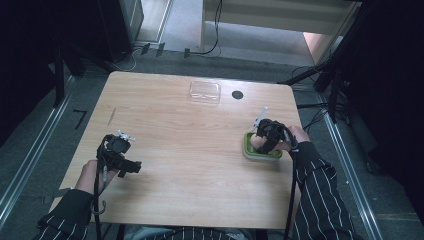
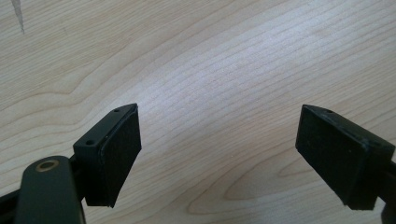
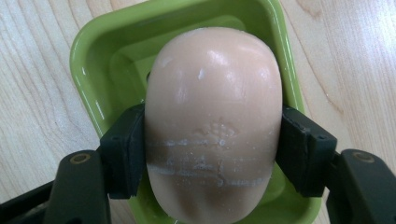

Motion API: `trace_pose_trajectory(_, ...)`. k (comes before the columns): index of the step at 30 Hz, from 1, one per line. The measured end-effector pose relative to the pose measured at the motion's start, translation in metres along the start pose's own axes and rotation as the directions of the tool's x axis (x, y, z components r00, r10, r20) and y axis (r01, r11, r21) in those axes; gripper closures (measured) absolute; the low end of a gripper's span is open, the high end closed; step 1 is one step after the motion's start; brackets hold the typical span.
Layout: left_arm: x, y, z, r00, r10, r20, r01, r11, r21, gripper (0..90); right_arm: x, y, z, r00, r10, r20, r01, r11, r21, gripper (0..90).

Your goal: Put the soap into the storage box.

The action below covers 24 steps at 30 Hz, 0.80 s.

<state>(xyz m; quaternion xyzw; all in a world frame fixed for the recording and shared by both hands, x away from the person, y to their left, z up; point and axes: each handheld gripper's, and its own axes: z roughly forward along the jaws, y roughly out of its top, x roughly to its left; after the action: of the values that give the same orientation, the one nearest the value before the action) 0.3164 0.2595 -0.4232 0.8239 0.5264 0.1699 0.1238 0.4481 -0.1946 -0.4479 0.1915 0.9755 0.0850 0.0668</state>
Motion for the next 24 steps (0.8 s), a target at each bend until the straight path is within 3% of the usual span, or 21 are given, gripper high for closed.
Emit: trace_pose_trajectory(24,-0.0019,0.0027,0.0009,0.9999,0.012,0.001,-0.012,0.9999,0.004,14.8,0.0019,0.0003,-0.0001,0.9999,0.013,0.004,-0.013,1.0,0.01,32.4)
